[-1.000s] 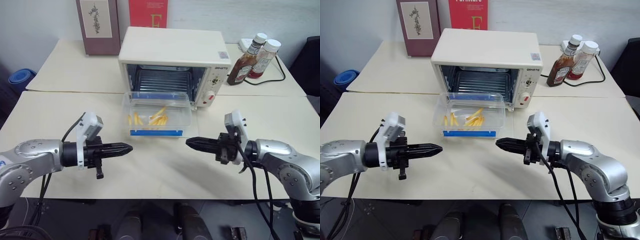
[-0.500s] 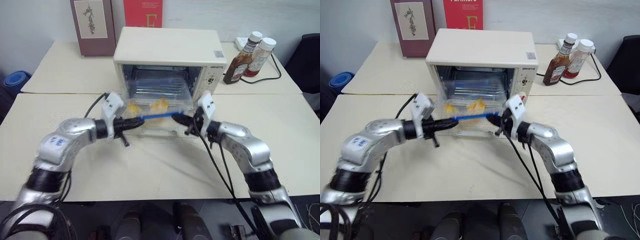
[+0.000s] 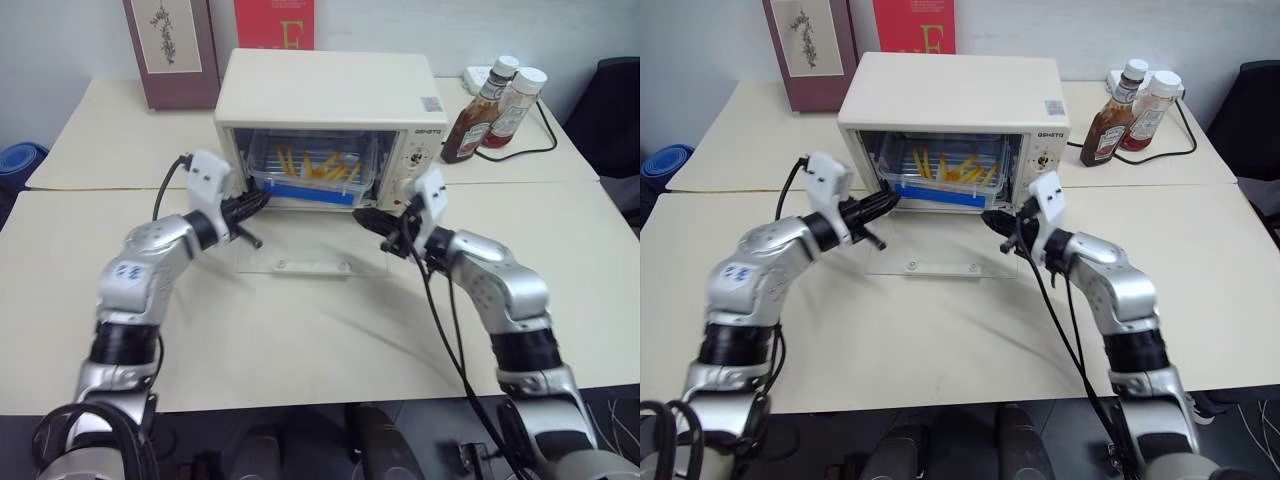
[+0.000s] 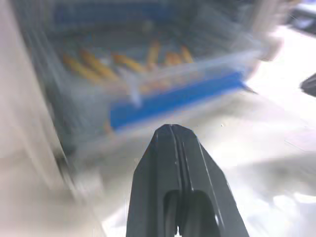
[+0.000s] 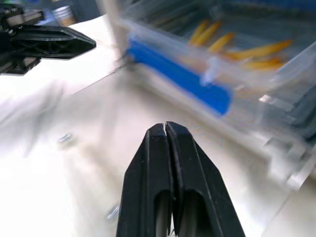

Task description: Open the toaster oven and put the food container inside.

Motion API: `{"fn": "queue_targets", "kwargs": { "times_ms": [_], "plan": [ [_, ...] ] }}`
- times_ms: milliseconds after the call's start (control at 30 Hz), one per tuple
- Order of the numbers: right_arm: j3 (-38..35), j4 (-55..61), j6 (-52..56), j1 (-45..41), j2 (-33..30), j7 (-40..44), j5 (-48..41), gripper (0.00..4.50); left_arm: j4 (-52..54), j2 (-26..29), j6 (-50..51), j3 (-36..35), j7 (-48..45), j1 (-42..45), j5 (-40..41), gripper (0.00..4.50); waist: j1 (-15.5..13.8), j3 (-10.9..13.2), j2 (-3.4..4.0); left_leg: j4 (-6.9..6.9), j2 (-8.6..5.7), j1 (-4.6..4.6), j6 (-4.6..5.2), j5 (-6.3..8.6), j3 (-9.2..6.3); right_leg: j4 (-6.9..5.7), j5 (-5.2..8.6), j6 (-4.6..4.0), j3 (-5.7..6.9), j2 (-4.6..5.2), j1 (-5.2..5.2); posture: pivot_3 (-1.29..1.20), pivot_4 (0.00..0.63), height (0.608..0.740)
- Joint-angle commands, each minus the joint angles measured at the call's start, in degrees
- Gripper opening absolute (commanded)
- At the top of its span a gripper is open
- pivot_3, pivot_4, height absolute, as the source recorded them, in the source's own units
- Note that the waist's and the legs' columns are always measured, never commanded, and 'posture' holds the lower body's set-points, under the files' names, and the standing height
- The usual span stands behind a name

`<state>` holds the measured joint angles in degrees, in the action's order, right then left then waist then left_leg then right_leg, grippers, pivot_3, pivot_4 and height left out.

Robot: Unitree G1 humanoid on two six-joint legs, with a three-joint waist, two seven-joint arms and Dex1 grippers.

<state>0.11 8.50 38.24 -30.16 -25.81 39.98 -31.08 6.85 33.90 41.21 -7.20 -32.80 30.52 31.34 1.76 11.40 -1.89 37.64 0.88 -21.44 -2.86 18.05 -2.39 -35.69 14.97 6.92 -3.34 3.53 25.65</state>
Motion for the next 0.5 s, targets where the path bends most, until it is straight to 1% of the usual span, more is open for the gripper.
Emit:
{"fn": "queue_targets", "kwargs": {
  "times_ms": [33, 133, 200, 267, 333, 400, 467, 500],
  "plan": [
    [-1.91, 10.46, 5.94, 4.6, -3.89, 1.79, -5.26, 0.06, 6.06, 5.89, 5.56, -5.88, -7.54, -2.84, 7.88, 0.0, -0.08, 0.0, 0.0, 0.05, 0.0, 0.03, 0.0, 0.0, -0.04, -0.06, 0.0, 0.0, 0.01, 0.0, -0.05, 0.0, 0.15, 0.74],
    [-1.21, 16.67, 10.41, 11.14, -7.75, 2.99, -8.11, 0.0, 9.1, 14.34, 11.56, -11.44, -16.41, -6.08, 16.06, 0.55, -0.06, 0.0, 0.0, 0.14, -0.03, 0.23, 0.04, -0.01, -0.08, 0.04, 0.03, -0.06, 0.03, -0.04, -0.23, 0.0, 0.15, 0.74],
    [-0.67, 17.72, 11.11, 13.53, -8.35, 2.35, -8.0, 0.0, 10.17, 18.78, 13.39, -13.49, -20.38, -7.39, 18.8, 1.12, -0.02, 0.0, 0.0, 0.15, -0.02, 0.26, 0.06, -0.02, -0.13, -0.01, 0.06, -0.11, 0.02, -0.09, -0.25, 0.0, 0.15, 0.74],
    [0.89, 15.95, 10.46, 14.64, -7.43, -0.98, -4.33, 0.0, 9.75, 22.09, 14.46, -14.98, -22.21, -7.02, 20.25, 1.74, 0.02, 0.0, 0.0, 0.15, -0.02, 0.29, 0.07, -0.03, -0.12, -0.03, 0.07, -0.12, 0.0, -0.1, -0.25, 0.0, 0.15, 0.74],
    [1.7, 13.76, 10.44, 14.64, -5.75, -4.01, -2.21, 0.0, 9.51, 24.44, 14.89, -15.31, -23.76, -6.31, 20.99, 2.3, 0.01, 0.0, 0.0, 0.15, -0.04, 0.32, 0.09, -0.04, -0.11, -0.05, 0.08, -0.14, -0.01, -0.09, -0.26, 0.0, 0.15, 0.74],
    [2.03, 11.94, 9.87, 14.25, -3.88, -5.83, -1.08, 0.0, 9.73, 26.09, 14.63, -15.07, -25.26, -6.08, 21.02, 3.02, 0.02, 0.01, 0.01, 0.15, -0.03, 0.31, 0.09, -0.04, -0.14, -0.06, 0.09, -0.16, 0.01, -0.13, -0.25, 0.0, 0.15, 0.74],
    [2.37, 9.53, 8.12, 13.65, -1.62, -6.98, 0.27, 0.0, 9.82, 27.27, 14.76, -14.74, -26.19, -5.35, 21.37, 3.52, 0.02, 0.01, 0.02, 0.13, -0.03, 0.28, 0.09, -0.04, -0.13, -0.05, 0.09, -0.16, 0.0, -0.12, -0.23, 0.0, 0.15, 0.74],
    [2.61, 8.1, 7.03, 13.29, -0.56, -7.49, 1.19, 0.0, 9.92, 27.78, 14.32, -14.42, -26.7, -5.22, 21.03, 3.85, 0.02, 0.02, 0.03, 0.12, -0.02, 0.27, 0.09, -0.03, -0.14, -0.03, 0.09, -0.16, 0.01, -0.13, -0.23, 0.0, 0.15, 0.74]
  ]
}}
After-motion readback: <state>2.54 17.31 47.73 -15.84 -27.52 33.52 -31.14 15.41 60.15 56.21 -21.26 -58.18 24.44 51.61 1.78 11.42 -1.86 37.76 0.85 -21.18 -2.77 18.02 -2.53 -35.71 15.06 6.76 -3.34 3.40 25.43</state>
